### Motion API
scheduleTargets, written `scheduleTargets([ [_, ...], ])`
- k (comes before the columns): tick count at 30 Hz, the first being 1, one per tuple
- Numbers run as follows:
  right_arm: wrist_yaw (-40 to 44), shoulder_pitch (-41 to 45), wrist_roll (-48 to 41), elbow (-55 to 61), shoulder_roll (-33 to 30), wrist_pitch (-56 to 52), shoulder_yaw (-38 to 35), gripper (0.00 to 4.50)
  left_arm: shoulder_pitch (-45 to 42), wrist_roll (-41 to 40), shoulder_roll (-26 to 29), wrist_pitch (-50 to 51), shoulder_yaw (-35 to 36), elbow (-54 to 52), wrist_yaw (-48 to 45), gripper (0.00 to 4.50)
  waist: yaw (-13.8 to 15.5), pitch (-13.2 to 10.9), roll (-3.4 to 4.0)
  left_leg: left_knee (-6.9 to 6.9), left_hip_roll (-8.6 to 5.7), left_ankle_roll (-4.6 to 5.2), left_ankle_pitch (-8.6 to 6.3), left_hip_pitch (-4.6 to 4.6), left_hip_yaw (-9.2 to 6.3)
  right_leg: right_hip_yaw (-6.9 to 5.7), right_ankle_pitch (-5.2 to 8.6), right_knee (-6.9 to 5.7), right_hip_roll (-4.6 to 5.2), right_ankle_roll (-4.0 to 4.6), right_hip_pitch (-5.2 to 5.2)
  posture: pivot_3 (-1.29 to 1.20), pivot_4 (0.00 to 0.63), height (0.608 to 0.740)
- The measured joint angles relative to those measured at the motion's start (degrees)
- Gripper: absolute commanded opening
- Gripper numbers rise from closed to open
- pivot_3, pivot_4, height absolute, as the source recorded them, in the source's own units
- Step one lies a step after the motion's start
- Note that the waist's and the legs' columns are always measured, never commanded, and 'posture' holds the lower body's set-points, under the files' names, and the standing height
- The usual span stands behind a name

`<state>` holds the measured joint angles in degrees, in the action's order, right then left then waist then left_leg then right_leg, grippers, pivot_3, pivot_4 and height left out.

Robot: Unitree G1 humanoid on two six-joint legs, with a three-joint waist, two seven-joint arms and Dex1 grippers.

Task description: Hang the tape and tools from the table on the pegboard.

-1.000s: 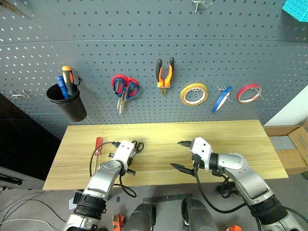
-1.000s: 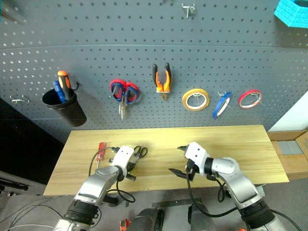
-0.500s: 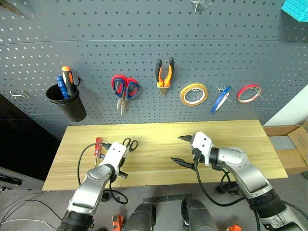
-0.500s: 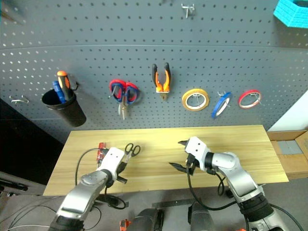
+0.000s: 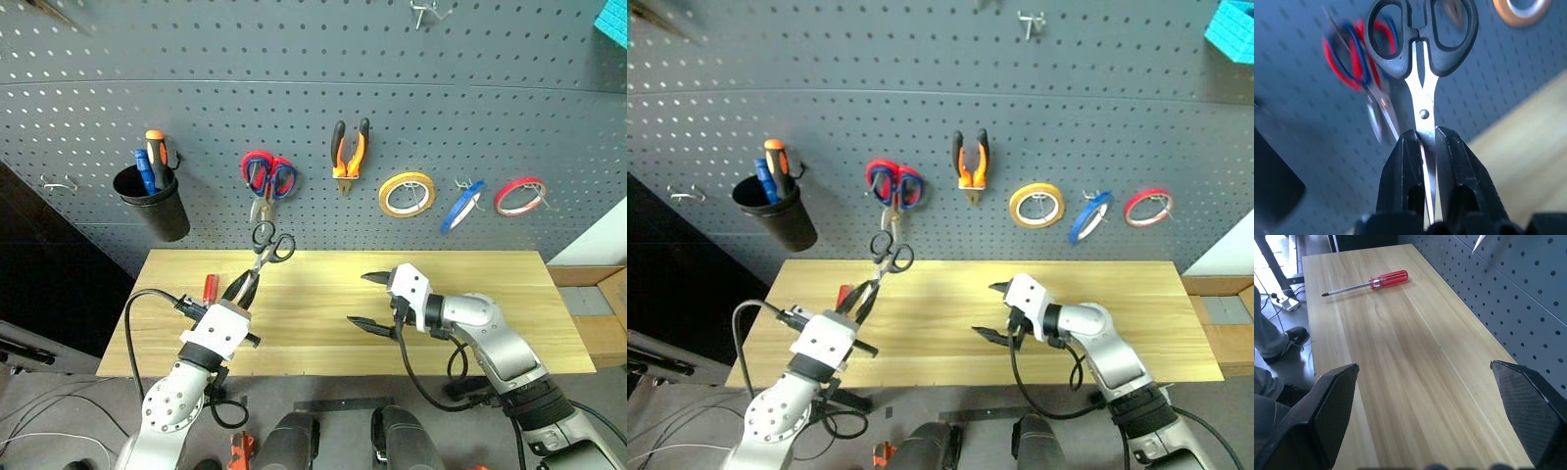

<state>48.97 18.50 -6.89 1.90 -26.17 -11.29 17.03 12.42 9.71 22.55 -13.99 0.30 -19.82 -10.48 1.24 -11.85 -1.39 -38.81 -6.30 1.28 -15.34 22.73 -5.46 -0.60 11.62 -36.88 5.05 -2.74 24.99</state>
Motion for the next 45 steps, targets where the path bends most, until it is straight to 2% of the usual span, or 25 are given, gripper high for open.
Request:
scheduleTargets([
  [9,0.9,1.7,0.4,-1.8,0.8,1.4,-0.2,4.5,-6.9,-2.4,-4.3,2.1,4.6,-0.2,3.0,0.06,-0.1,0.0,-0.03,-0.01,0.0,-0.2,0.12,-0.01,0.08,-0.02,-0.01,-0.05,-0.05,-0.01,0.04,0.02,0.156,0.74],
  [14,0.8,3.6,0.4,-1.9,1.9,1.4,-0.8,4.5,-7.5,-1.8,-5.4,2.4,4.5,1.4,3.7,0.06,0.1,0.1,-0.06,-0.01,-0.01,-0.2,0.12,-0.02,0.08,-0.03,-0.01,-0.05,-0.07,-0.01,0.03,0.02,0.155,0.74],
  [22,-0.1,4.7,0.2,-2.0,3.0,1.4,-1.7,4.5,-16.2,-0.3,-7.4,2.5,3.2,8.5,5.3,0.06,0.1,0.1,-0.11,-0.03,-0.02,-0.22,0.13,-0.02,0.07,-0.04,-0.03,-0.07,-0.08,-0.04,0.02,0.0,0.153,0.74],
  [31,-0.5,4.7,0.0,-1.7,3.0,1.3,-2.4,4.5,-17.3,-0.1,-8.5,2.6,2.4,11.4,6.1,0.06,-0.2,0.1,-0.11,-0.03,0.0,-0.22,0.13,0.0,0.09,-0.01,-0.04,-0.06,-0.1,-0.03,0.07,-0.02,0.155,0.74],
  [42,-1.7,11.3,-12.4,11.7,5.8,-9.0,-8.4,4.5,-19.2,0.2,-8.5,2.6,2.5,14.0,7.4,0.06,-0.3,0.2,-0.11,-0.03,0.0,-0.21,0.12,0.0,0.08,-0.02,-0.04,-0.07,-0.1,-0.03,0.08,-0.03,0.154,0.74],
  [45,-2.9,12.9,-12.9,12.8,6.2,-9.9,-9.2,4.5,-19.3,0.3,-8.5,2.6,2.4,14.6,7.4,0.06,-0.4,0.2,-0.11,-0.03,0.0,-0.21,0.12,0.0,0.08,-0.02,-0.04,-0.07,-0.1,-0.03,0.08,-0.03,0.151,0.74],
])
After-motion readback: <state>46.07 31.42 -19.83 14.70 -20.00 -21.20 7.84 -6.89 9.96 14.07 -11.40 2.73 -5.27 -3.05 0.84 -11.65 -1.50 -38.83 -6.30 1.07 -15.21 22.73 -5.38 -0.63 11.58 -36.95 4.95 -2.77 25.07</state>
